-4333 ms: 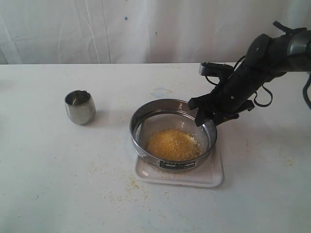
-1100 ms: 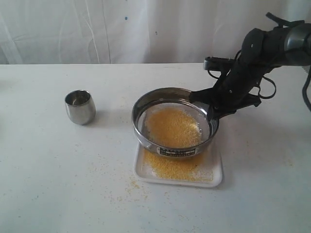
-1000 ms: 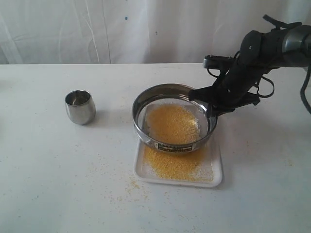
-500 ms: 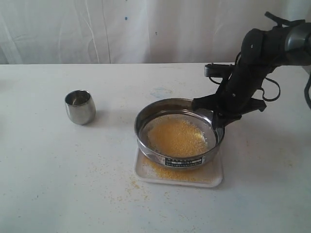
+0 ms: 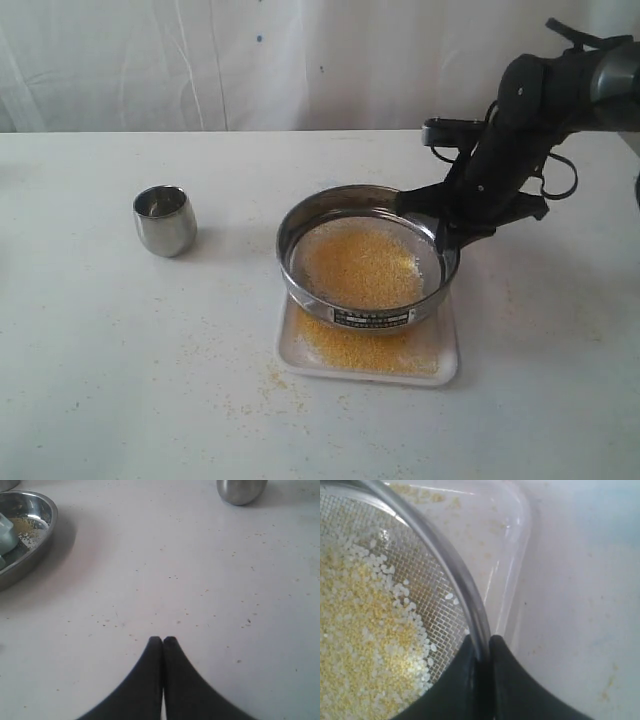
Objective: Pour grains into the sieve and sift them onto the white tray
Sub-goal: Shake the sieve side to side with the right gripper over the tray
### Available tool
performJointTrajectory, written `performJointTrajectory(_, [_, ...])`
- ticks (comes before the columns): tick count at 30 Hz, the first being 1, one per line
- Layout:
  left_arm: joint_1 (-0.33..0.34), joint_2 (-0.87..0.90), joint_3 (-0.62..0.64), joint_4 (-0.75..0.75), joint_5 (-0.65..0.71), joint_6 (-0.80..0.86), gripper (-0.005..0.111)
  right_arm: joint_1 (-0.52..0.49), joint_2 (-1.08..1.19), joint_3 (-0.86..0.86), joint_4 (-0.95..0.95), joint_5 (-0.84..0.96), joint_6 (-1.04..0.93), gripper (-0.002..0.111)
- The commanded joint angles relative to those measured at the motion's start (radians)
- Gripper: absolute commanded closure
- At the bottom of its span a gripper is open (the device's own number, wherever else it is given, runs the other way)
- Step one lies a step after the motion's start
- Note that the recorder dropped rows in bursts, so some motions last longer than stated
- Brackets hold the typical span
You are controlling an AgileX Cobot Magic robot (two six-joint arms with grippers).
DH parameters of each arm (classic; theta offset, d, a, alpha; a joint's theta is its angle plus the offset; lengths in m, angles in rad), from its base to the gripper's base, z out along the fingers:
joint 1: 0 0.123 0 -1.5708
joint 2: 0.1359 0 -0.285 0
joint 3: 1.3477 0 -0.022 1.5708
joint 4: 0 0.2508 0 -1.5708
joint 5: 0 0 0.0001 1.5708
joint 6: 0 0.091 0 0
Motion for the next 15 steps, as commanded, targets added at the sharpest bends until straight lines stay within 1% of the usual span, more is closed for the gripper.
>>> performJointTrajectory(1, [0.004, -0.004, 0.003, -0.004, 0.024, 0.002, 0.107, -0.005, -0.018, -0.001, 0.015, 0.073, 0.000, 0.108])
performJointTrajectory(3, [0.004, -0.004, 0.003, -0.004, 0.024, 0.002, 0.107, -0.009, -0.016, -0.001, -0.006, -0.096, -0.010, 0.108])
performJointTrajectory(4, [0.004, -0.004, 0.003, -0.004, 0.024, 0.002, 0.107, -0.012, -0.016, -0.001, -0.007, -0.125, -0.004, 0.108])
performJointTrajectory(5, [0.004, -0.004, 0.003, -0.004, 0.024, 0.002, 0.107, -0.012, -0.020, -0.005, 0.012, -0.109, 0.022, 0.108])
performJointTrajectory(7, [0.004, -0.004, 0.003, -0.004, 0.024, 0.002, 0.107, -0.012, -0.031, -0.003, 0.056, 0.014, 0.070, 0.108])
performJointTrajectory(8, [0.004, -0.004, 0.003, -0.004, 0.024, 0.002, 0.107, -0.009, -0.030, 0.000, 0.065, 0.066, 0.057, 0.108])
performJointTrajectory(9, [0.004, -0.004, 0.003, -0.004, 0.024, 0.002, 0.107, -0.006, -0.030, 0.000, 0.063, 0.069, 0.033, 0.108])
performJointTrajectory(12, [0.004, -0.004, 0.003, -0.004, 0.024, 0.002, 0.107, -0.008, -0.019, 0.000, 0.060, -0.111, -0.017, 0.108])
performJointTrajectory(13, [0.004, -0.004, 0.003, -0.004, 0.024, 0.002, 0.107, -0.012, -0.019, 0.000, 0.066, -0.125, -0.009, 0.108])
performJointTrajectory(14, [0.004, -0.004, 0.003, -0.004, 0.024, 0.002, 0.107, -0.012, -0.019, -0.002, 0.084, -0.089, 0.020, 0.108])
performJointTrajectory(15, [0.004, -0.004, 0.003, -0.004, 0.024, 0.002, 0.107, -0.012, -0.023, -0.004, 0.100, -0.017, 0.044, 0.108])
